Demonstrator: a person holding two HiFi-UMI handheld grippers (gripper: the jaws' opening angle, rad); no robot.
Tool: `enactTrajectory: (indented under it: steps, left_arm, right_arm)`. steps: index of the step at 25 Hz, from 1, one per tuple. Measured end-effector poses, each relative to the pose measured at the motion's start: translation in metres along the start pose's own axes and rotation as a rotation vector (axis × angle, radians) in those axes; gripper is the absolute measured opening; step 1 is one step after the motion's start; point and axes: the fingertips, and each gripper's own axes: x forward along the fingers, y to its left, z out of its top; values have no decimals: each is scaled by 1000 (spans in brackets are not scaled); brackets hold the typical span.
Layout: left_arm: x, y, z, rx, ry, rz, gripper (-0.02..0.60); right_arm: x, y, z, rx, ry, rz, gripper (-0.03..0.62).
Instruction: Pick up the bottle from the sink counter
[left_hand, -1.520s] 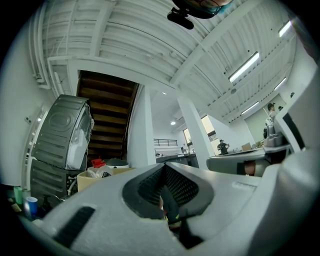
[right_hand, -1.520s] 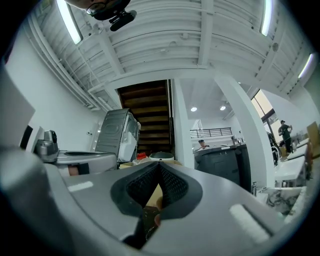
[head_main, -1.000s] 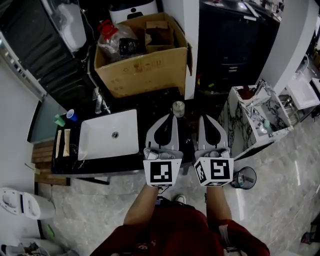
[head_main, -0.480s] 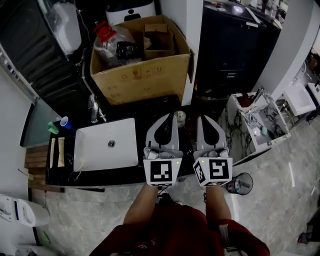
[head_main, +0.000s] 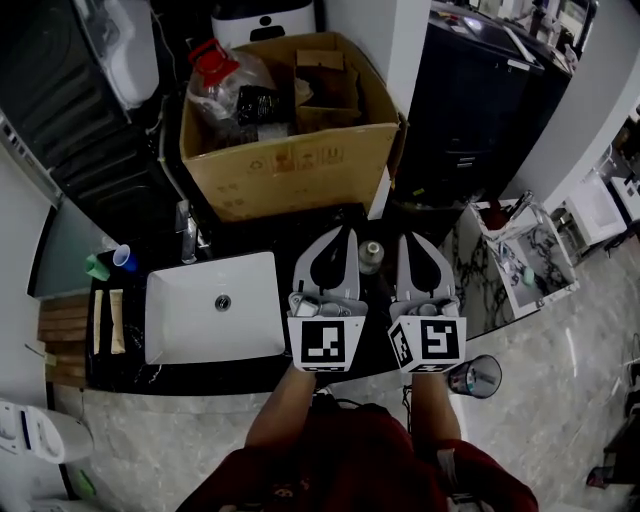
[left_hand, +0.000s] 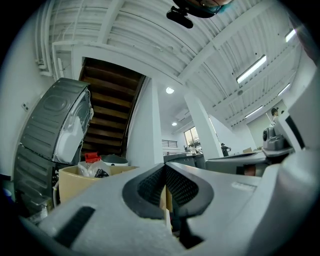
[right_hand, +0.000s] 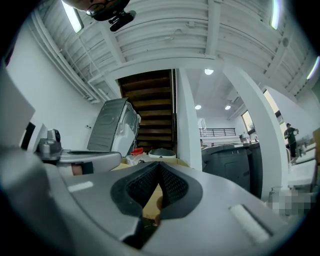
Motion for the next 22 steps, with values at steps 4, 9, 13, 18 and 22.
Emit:
enactTrajectory:
  steps: [4, 9, 13, 18, 22]
  left_arm:
    - [11, 8, -6, -8, 6, 1, 3]
    - [28, 6, -17, 26, 30, 17, 3]
    - [40, 3, -21, 61, 21, 40, 3]
    - [48, -4, -31, 67, 40, 43, 3]
    - [52, -7, -36, 48, 48, 40, 3]
  right_arm:
    - [13, -5, -6, 4, 10, -11, 1]
    - [29, -20, -11, 19, 9, 9, 0]
    - [39, -33, -11, 26, 0, 38, 2]
    - [42, -41, -16, 37, 2, 47, 2]
    - [40, -44, -22, 41, 16, 44, 0]
